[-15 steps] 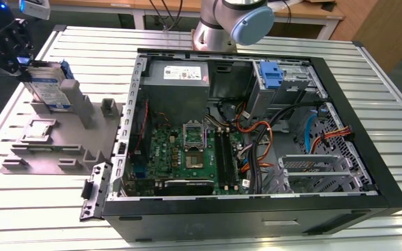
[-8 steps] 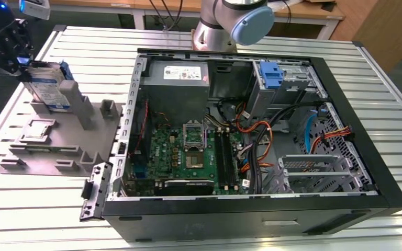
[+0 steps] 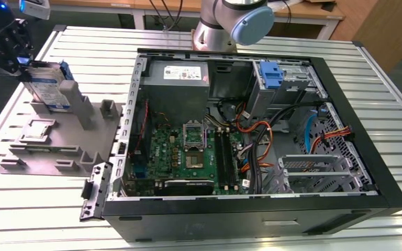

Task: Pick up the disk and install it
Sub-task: 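Pick up the disk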

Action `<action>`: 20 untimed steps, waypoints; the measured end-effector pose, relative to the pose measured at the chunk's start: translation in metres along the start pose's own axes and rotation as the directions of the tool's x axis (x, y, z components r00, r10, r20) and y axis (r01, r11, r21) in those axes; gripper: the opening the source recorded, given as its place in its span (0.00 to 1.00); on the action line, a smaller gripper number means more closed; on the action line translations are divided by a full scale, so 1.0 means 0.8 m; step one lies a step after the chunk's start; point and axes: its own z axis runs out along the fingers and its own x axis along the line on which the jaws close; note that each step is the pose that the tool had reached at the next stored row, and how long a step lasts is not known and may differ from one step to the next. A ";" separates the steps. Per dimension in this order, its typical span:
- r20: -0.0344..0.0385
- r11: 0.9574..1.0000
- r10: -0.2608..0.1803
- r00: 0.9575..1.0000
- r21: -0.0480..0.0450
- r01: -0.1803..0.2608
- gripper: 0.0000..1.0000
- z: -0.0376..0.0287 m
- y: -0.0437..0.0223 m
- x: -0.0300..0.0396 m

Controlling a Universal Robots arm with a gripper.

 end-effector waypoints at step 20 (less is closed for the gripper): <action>0.000 0.998 -0.065 0.998 -0.001 0.065 0.37 0.0000 0.0000 0.0000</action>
